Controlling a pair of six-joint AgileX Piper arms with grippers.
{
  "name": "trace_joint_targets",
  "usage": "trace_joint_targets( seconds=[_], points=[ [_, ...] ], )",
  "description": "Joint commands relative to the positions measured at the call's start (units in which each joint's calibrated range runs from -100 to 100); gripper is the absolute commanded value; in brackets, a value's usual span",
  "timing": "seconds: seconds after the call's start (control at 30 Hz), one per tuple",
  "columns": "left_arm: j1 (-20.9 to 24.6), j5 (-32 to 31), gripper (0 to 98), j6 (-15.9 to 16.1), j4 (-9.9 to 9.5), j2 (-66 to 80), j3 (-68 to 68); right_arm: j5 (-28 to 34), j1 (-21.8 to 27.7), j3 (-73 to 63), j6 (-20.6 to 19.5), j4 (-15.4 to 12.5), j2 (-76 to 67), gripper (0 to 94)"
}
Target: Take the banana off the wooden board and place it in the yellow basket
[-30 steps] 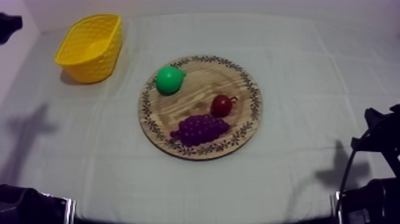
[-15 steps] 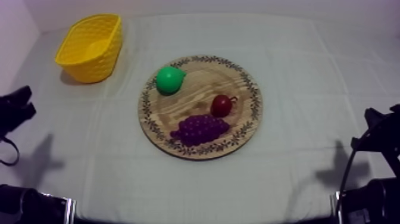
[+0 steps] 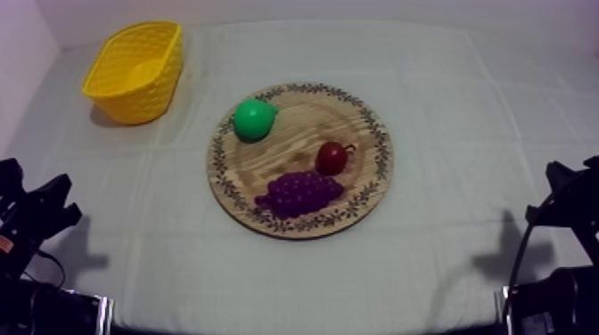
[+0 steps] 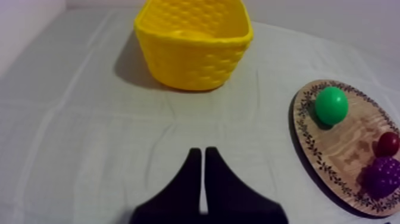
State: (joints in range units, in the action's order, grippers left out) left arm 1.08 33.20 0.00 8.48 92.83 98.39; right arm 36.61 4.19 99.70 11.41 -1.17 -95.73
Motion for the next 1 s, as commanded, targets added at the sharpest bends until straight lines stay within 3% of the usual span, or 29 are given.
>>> trace_joint_targets(
  seconds=[0.0,0.23,0.37,0.97],
  points=[
    [-0.47,0.90,0.2,-2.50,-2.29,1.97,0.01,0.00,0.02,-0.03,-0.01,0.02,-0.02,0.2],
    [-1.83,1.87,0.2,-2.56,-4.25,6.12,0.04,0.00,0.02,-0.03,-0.01,0.02,-0.02,0.2],
    [-2.25,1.70,0.2,-1.69,-4.44,6.72,0.13,0.00,0.02,-0.03,-0.01,0.02,-0.02,0.2],
    [-2.49,1.64,0.2,-3.58,-4.49,6.92,0.16,0.00,0.02,-0.03,-0.01,0.02,-0.02,0.2]
  ],
)
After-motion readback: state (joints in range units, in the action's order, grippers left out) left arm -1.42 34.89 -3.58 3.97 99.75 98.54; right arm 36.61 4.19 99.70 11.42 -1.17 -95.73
